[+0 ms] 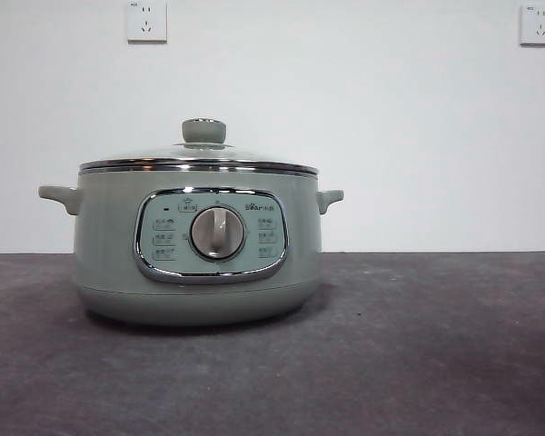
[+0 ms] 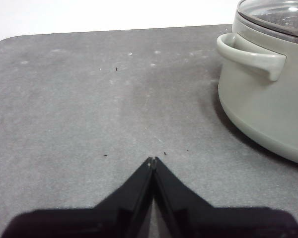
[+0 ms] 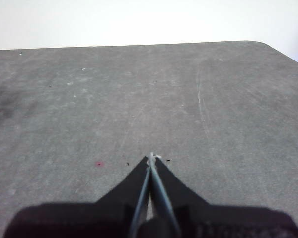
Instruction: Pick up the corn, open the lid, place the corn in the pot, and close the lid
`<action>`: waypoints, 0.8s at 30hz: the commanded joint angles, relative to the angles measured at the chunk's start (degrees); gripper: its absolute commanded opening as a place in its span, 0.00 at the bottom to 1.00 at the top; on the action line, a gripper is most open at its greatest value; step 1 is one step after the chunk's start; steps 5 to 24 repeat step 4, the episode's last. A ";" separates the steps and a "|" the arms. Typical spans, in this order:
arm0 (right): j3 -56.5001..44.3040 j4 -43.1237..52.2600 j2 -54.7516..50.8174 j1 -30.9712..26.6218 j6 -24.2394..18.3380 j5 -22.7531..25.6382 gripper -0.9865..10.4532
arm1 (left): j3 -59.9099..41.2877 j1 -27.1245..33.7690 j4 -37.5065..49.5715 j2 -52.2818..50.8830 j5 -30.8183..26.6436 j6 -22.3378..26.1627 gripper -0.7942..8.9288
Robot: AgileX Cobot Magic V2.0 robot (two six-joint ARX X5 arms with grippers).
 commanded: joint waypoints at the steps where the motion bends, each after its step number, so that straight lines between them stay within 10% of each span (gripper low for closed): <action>1: -0.52 0.28 -0.13 -0.02 -0.20 0.24 0.09 | -0.59 0.11 0.00 0.00 -0.11 0.55 0.08; 24: -0.52 0.28 -0.13 -0.02 -0.20 0.24 0.09 | -0.59 0.11 0.00 0.00 -0.11 0.55 0.08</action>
